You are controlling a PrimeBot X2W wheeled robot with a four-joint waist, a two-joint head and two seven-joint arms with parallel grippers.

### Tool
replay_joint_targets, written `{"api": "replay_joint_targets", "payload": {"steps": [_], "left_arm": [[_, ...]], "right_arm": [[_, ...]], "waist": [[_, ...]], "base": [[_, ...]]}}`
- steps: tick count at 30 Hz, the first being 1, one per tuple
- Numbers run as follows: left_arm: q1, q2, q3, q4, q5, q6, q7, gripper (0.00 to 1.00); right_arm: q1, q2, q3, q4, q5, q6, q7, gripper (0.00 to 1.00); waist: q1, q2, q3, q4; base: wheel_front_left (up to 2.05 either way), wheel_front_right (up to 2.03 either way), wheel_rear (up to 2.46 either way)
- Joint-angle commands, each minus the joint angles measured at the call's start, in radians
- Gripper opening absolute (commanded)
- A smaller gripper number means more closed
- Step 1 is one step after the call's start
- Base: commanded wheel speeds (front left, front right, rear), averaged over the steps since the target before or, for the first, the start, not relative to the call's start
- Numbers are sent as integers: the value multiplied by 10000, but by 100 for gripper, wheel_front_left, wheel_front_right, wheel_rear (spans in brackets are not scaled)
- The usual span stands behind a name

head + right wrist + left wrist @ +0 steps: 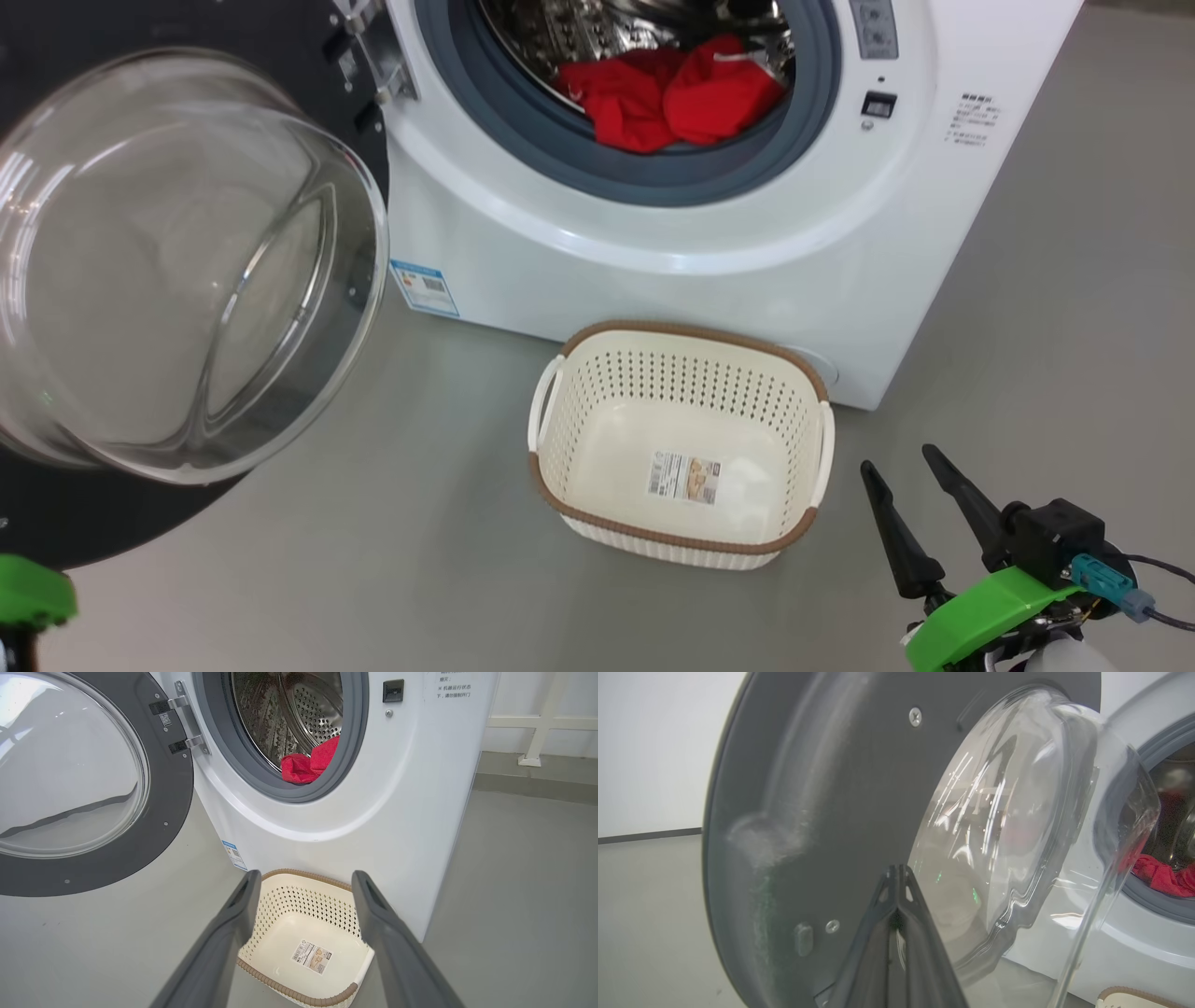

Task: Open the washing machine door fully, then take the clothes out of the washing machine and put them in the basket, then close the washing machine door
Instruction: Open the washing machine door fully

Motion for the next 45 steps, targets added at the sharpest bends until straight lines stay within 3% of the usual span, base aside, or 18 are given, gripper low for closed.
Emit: {"api": "replay_joint_targets", "payload": {"steps": [1,4,6,7,8,19,30,45], "left_arm": [[262,449,86,-471,-101,18,-49,6],[766,334,-237,-910,-196,18,-49,33],[1307,170,-534,-1438,-209,18,-49,60],[1480,109,-612,-1612,-220,18,-49,84],[1650,23,-653,-1789,-223,18,-49,98],[3266,-628,-2094,-3536,-308,18,-49,100],[3902,-645,-3500,-4465,-624,18,-49,100],[4112,-784,-4065,-4676,-1108,17,-49,100]], "right_arm": [[74,-6,192,-226,37,65,-93,100],[226,18,174,-252,97,65,-93,100],[376,32,157,-283,138,65,-93,100],[425,36,153,-291,150,65,-93,100],[474,33,139,-301,165,65,-93,100],[902,63,-46,-475,211,65,-93,100],[1013,-33,-515,-658,193,65,-93,100],[1121,65,-974,-850,151,65,-93,100]], "waist": [[0,0,-295,-13],[0,0,-533,-19],[0,0,-740,-56],[0,0,-809,-74],[0,0,-878,-98],[0,0,-1336,-798],[0,0,-1332,-2052],[0,0,-1084,-3585]], "base": [[0,0,0],[0,0,0],[0,0,0],[0,0,0],[0,0,0],[0,0,0],[0,0,0],[0,0,0]]}}
